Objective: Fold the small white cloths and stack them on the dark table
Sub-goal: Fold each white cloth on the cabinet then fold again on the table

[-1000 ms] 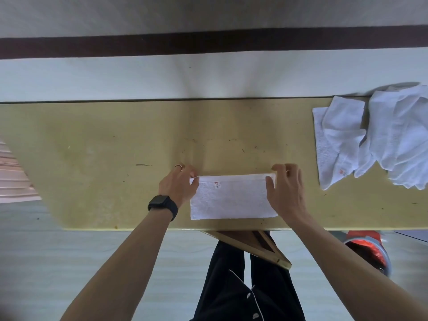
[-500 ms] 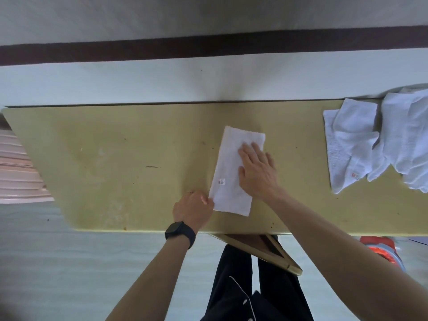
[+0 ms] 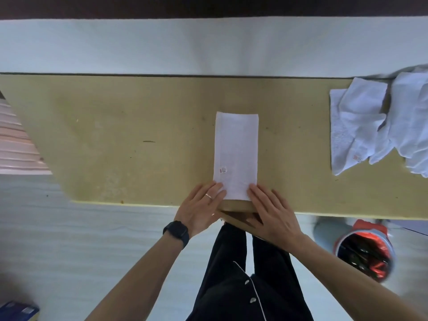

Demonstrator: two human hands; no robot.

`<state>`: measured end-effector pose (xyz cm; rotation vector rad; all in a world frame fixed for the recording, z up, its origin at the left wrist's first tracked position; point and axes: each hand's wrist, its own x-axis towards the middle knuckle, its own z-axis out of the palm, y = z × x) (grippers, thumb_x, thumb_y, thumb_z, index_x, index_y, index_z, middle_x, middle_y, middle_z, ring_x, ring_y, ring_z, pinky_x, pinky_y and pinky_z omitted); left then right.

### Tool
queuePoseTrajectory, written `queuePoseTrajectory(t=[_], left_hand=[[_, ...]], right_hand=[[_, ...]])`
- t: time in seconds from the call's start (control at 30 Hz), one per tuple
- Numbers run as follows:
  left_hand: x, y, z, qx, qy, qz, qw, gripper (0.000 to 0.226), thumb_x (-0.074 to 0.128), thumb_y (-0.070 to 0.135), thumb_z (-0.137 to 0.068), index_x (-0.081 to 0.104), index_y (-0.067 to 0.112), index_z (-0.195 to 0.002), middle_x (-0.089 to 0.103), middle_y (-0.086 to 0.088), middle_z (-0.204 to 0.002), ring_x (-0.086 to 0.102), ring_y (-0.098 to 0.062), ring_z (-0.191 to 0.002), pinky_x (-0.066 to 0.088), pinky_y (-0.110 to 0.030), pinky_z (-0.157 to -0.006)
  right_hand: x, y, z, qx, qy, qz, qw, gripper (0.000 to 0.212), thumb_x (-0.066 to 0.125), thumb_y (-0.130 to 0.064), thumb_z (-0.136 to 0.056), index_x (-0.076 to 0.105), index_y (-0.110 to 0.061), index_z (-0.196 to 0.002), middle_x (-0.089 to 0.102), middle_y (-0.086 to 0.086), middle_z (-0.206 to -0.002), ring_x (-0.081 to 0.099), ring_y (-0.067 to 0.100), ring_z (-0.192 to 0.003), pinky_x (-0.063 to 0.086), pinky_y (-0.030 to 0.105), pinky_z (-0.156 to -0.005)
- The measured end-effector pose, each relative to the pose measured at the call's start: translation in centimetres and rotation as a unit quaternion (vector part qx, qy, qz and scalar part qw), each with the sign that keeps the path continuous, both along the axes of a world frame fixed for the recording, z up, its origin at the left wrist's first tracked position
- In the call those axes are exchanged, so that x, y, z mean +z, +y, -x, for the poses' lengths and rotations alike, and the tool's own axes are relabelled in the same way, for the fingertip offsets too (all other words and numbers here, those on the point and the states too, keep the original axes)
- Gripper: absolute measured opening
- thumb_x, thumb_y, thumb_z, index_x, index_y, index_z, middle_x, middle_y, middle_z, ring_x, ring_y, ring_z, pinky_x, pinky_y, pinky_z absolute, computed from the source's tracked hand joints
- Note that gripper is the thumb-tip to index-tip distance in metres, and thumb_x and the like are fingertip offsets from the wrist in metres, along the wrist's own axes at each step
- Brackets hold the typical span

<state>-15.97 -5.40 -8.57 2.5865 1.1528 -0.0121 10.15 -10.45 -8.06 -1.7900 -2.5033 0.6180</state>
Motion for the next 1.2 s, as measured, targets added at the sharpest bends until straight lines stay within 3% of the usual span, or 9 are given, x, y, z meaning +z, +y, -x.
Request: queuePoseTrajectory(t=[0.1,0.3,0.5,0.6,0.7,0.83,0.97,1.03,1.2], left_hand=[[0.1,-1.3,-0.5,-0.016,-0.026,-0.019,0.999,0.046,0.063,0.000,-0.075,0.060,0.014,-0.119,0.058,-0.005,-0.128,0.054,-0.027,-0.120,0.049,-0.041,-0.099],[0.5,-1.2,-0.5,-0.036,-0.061,-0.006,0.997,0.048,0.052,-0.007,-0.067,0.055,0.015,-0.110,0.049,0.001,-0.121,0.050,-0.024,-0.111,0.041,-0.033,-0.095],[1.8,-0.2,-0.8,0.043,-0.061,0.103,0.992,0.036,0.082,0.002,-0.072,0.070,0.019,-0.101,0.070,0.004,-0.102,0.064,-0.020,-0.098,0.057,-0.036,-0.080],[5.0,2.3,-1.9,0.178,-0.065,0.243,0.951,0.013,0.069,0.027,-0.090,0.073,0.027,-0.103,0.071,0.009,-0.105,0.062,-0.013,-0.102,0.051,-0.032,-0.086],[7.2,6.0,-2.7,0.278,-0.143,0.328,0.892,0.011,0.073,0.032,-0.087,0.076,0.029,-0.097,0.073,0.016,-0.097,0.065,0.000,-0.093,0.048,-0.018,-0.083],[6.8,10.8,-3.5,0.407,-0.253,0.399,0.782,0.025,0.079,0.038,-0.082,0.073,0.026,-0.103,0.075,0.010,-0.092,0.069,-0.003,-0.088,0.052,-0.018,-0.077],[4.5,13.4,-4.9,0.493,-0.296,0.396,0.716,0.027,0.078,0.035,-0.084,0.073,0.017,-0.103,0.076,0.002,-0.096,0.072,-0.021,-0.091,0.059,-0.043,-0.085],[3.6,14.0,-5.6,0.517,-0.304,0.391,0.698,0.022,0.074,0.032,-0.088,0.072,0.016,-0.104,0.075,-0.001,-0.097,0.072,-0.024,-0.093,0.060,-0.045,-0.083],[2.5,14.6,-6.5,0.547,-0.273,0.341,0.714,0.021,0.067,0.042,-0.090,0.068,0.027,-0.104,0.070,0.010,-0.096,0.066,-0.010,-0.093,0.057,-0.035,-0.085]], right_hand=[[-1.1,-1.1,-0.3,-0.009,0.013,-0.066,0.998,0.047,0.071,-0.024,-0.085,0.061,-0.012,-0.129,0.055,0.003,-0.141,0.048,0.024,-0.133,0.038,0.042,-0.109],[-1.8,-1.0,-0.3,-0.030,0.039,-0.128,0.991,0.023,0.065,-0.007,-0.083,0.069,-0.015,-0.104,0.065,-0.001,-0.120,0.055,0.026,-0.123,0.043,0.044,-0.101],[-0.1,-0.3,-0.9,-0.030,0.113,-0.076,0.990,0.016,0.059,-0.027,-0.093,0.072,-0.018,-0.092,0.070,-0.005,-0.109,0.060,0.023,-0.117,0.043,0.039,-0.098],[2.3,1.9,-0.9,-0.119,0.173,0.003,0.978,0.016,0.066,-0.034,-0.088,0.076,-0.022,-0.092,0.071,-0.014,-0.105,0.059,0.011,-0.113,0.044,0.033,-0.096],[5.3,5.6,-0.9,-0.283,0.258,0.135,0.914,0.011,0.070,-0.017,-0.088,0.076,-0.024,-0.095,0.067,-0.023,-0.089,0.057,-0.011,-0.085,0.043,0.008,-0.078],[5.4,10.9,-1.0,-0.387,0.314,0.199,0.844,0.005,0.067,-0.036,-0.091,0.068,-0.033,-0.088,0.069,-0.018,-0.078,0.060,-0.005,-0.072,0.041,0.015,-0.061],[3.8,14.3,0.1,-0.438,0.316,0.199,0.818,0.013,0.059,-0.037,-0.096,0.065,-0.027,-0.101,0.067,-0.015,-0.091,0.061,0.005,-0.082,0.041,0.022,-0.060],[2.9,15.2,0.5,-0.464,0.309,0.194,0.807,0.015,0.056,-0.035,-0.098,0.064,-0.025,-0.102,0.066,-0.011,-0.092,0.060,0.009,-0.083,0.040,0.022,-0.059],[1.4,16.3,1.3,-0.492,0.287,0.181,0.802,0.020,0.050,-0.035,-0.100,0.064,-0.024,-0.108,0.064,-0.011,-0.094,0.059,0.011,-0.086,0.040,0.023,-0.062]])
